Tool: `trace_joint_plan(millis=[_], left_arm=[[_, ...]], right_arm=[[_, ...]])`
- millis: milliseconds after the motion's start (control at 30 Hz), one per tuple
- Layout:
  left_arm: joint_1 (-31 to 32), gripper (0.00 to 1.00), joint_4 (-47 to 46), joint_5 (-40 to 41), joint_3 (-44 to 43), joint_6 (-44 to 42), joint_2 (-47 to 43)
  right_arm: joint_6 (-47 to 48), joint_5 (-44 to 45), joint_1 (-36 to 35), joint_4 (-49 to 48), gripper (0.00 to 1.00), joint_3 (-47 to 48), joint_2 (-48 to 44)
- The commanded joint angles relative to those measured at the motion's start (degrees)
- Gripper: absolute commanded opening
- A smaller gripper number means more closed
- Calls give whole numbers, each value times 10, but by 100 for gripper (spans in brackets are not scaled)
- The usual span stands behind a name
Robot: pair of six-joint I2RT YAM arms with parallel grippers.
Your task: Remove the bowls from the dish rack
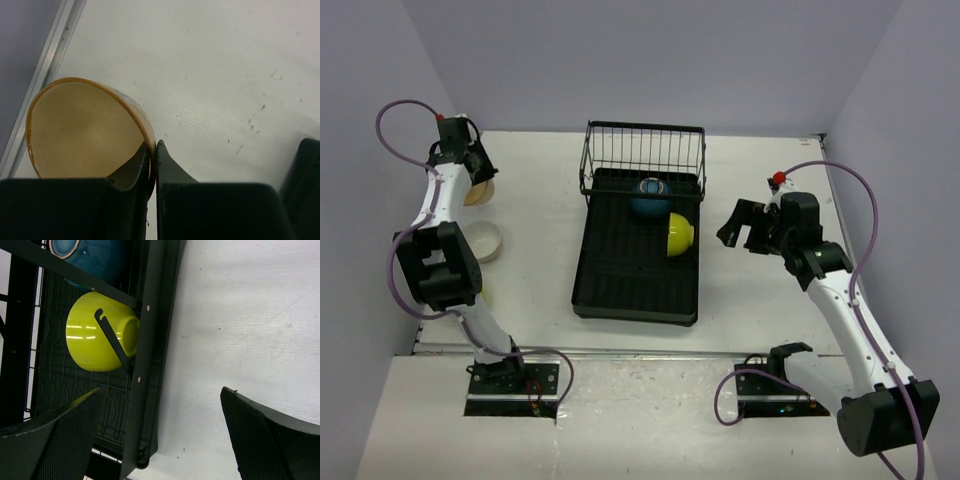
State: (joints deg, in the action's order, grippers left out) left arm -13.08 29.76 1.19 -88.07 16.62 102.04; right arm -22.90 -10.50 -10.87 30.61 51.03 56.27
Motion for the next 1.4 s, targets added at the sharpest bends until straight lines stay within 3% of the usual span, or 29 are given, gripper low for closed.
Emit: trace_joint_plan(millis=[0, 467, 833, 867, 933, 1367], left_arm=[[4, 0, -54, 19, -61, -33, 37], [40, 0, -26, 70, -144, -49, 172], [42, 0, 23, 128, -190, -42, 223], [42, 3, 32, 133, -193, -41, 230], [42, 20, 33, 136, -195, -41, 230], [49, 48, 10, 42, -199, -21, 157]], right_arm=[[1, -4, -3, 11, 99, 30, 3], [-7, 23, -3, 45, 99, 59, -4], [-14, 36, -3, 50, 99, 56, -9], [-15, 37, -3, 51, 99, 56, -8], [-15, 36, -3, 50, 99, 54, -8], [-16, 29, -3, 52, 99, 50, -13]])
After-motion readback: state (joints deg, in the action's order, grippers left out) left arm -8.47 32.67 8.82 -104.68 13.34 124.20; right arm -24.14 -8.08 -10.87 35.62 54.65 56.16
